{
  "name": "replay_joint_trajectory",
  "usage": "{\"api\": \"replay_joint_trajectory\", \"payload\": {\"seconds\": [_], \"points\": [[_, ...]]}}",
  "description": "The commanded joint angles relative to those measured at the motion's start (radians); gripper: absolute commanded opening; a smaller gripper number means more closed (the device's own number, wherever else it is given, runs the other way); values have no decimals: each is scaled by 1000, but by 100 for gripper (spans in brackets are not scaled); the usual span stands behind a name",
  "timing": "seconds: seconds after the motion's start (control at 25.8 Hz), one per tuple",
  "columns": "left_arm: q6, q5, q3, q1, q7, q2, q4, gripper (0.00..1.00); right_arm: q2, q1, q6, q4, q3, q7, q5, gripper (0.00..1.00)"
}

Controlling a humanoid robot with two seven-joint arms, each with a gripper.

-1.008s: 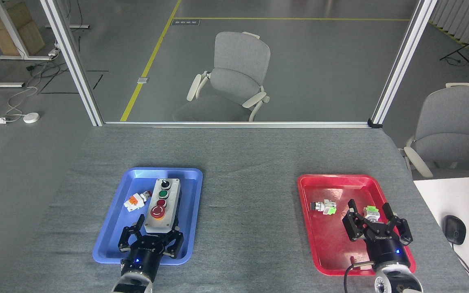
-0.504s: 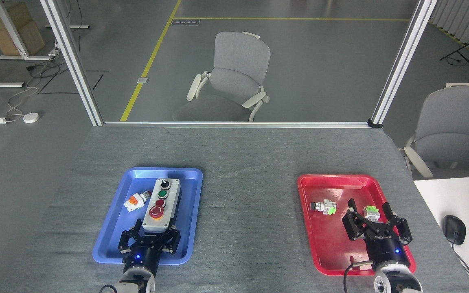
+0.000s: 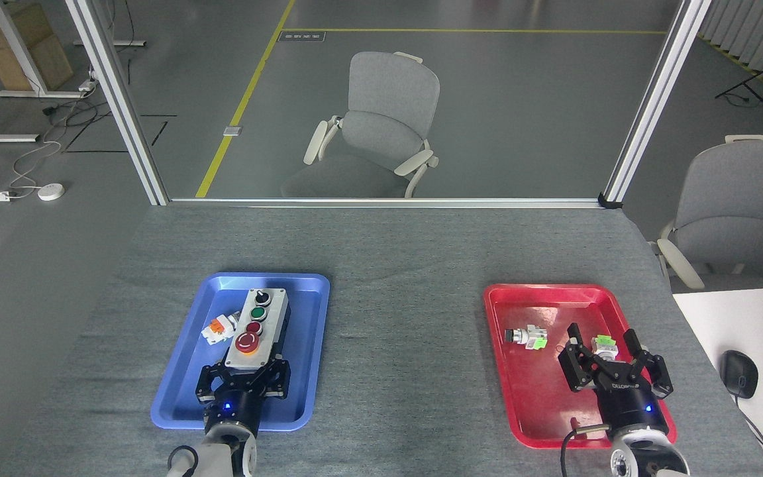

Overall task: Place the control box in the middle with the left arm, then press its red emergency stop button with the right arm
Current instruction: 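Close the left gripper on the control box's near end, then drag the control box with the left gripper off the blue tray toward the table middle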

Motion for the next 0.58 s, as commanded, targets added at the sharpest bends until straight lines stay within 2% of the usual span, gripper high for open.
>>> {"api": "replay_joint_trajectory", "payload": {"seconds": [0.0,0.16,0.39,0.54], "points": [[-14,24,0,-12,5,-9,35,38,0,0,1,0,-1,0,0,99],[-77,18,-8,-3,59,-2,-4,1,0,0,1,0,-1,0,0,99],[-88,16,-8,129,12,-1,-341,0,-3,1,1,0,-1,0,0,99],[-83,3,-38,152,-56,-19,-453,0,-3,1,1,0,-1,0,0,99]]}}
